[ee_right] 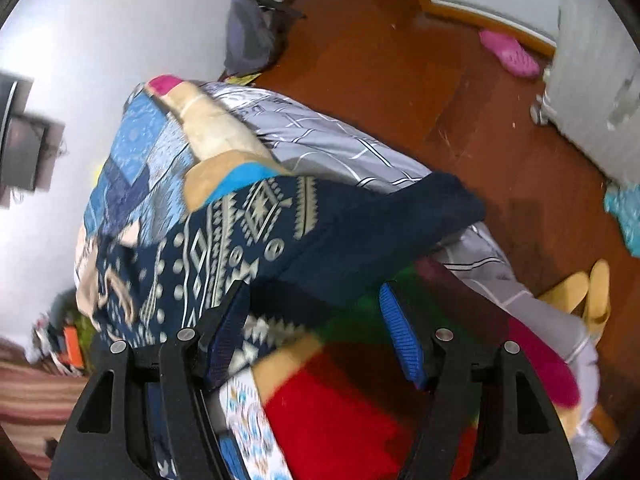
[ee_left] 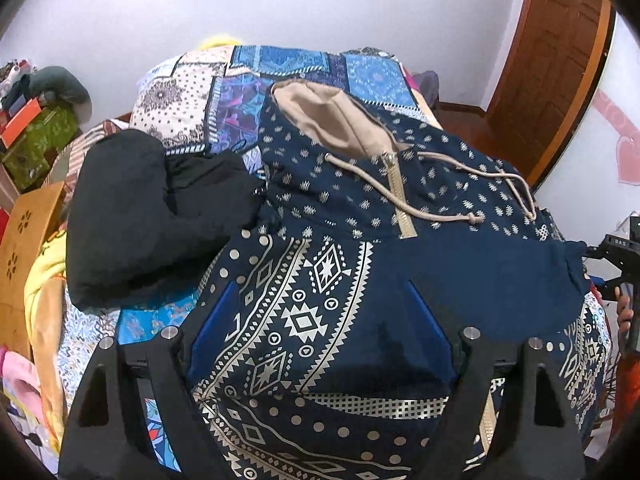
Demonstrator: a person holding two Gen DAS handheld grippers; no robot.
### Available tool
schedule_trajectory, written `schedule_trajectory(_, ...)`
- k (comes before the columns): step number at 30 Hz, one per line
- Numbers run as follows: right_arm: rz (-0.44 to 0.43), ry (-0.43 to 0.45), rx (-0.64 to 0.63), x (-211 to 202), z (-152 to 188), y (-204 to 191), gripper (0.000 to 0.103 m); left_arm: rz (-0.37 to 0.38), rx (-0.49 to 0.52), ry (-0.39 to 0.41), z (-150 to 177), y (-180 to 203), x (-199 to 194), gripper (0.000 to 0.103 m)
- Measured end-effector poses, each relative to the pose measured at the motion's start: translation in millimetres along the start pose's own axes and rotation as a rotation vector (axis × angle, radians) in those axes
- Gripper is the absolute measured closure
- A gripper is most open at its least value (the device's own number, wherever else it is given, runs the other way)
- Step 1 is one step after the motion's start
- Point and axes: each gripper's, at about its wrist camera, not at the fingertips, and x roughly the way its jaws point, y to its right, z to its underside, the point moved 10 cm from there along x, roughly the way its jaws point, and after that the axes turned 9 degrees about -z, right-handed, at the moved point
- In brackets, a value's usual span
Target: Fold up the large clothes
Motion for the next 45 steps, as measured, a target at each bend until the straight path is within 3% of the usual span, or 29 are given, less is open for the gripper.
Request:
schedule_trajectory(4,0.021,0.000,0.006,14.1,-8.2,-3.7,0.037,0.005,-0.019,-0.025,3.8,-2.8,7.2,0.020)
schedule_trajectory(7,0.069,0.019,-0.035,17.1,-11.6,-7.9,0.048,0.005,-0.025,-0.033,6.2,-3.8,10.0,0.020)
schedule_trajectory(10,0.110,0.053,-0.086,12.7,-15.5,-12.8,0.071,0.006,-0.028,-0.039,8.1,-5.0,10.5,0.020)
schedule_trajectory(12,0.108,0.080,-0.111,5.5,-18.0,-19.6,0.081,0.003,-0.026,-0.036,9.0,-6.3,9.2,0.020)
schedule_trajectory(17,0.096,0.177,-0.260,-27.9,-18.0,-62.3,0.087,-0.003,-0.019,-0.019,8.5,-10.6,4.2,0.020)
schedule_trajectory(21,0.036,0.257,-0.435,-61.3,-5.6,-121.4,0.087,0.005,-0.030,-0.014,8.3,-13.6,1.3,0.020)
schedule_trajectory(27,-0.006,0.264,-0.661,-72.1,41.3,-184.0,0.087,0.017,-0.037,-0.011,10.8,-13.8,-2.9,0.020)
schedule_trajectory(31,0.015,0.181,-0.754,-46.7,75.1,-188.7,0.086,0.019,-0.031,-0.011,14.8,-14.8,-5.0,0.020)
schedule_trajectory(38,0.153,-0.018,-0.854,11.8,126.9,-160.8,0.080,0.024,-0.045,-0.026,23.2,-19.8,-5.9,0.020)
schedule_trajectory(40,0.170,-0.048,-0.859,13.9,134.8,-157.6,0.073,0.024,-0.046,-0.032,25.8,-20.4,-5.6,0.020)
schedule_trajectory(42,0.166,-0.061,-0.873,9.1,142.0,-158.1,0.059,0.024,-0.044,-0.036,27.7,-20.4,-5.8,0.020)
schedule_trajectory(45,0.138,-0.054,-0.893,-6.9,146.8,-164.7,0.051,0.021,-0.039,-0.041,29.4,-19.9,-5.4,0.020)
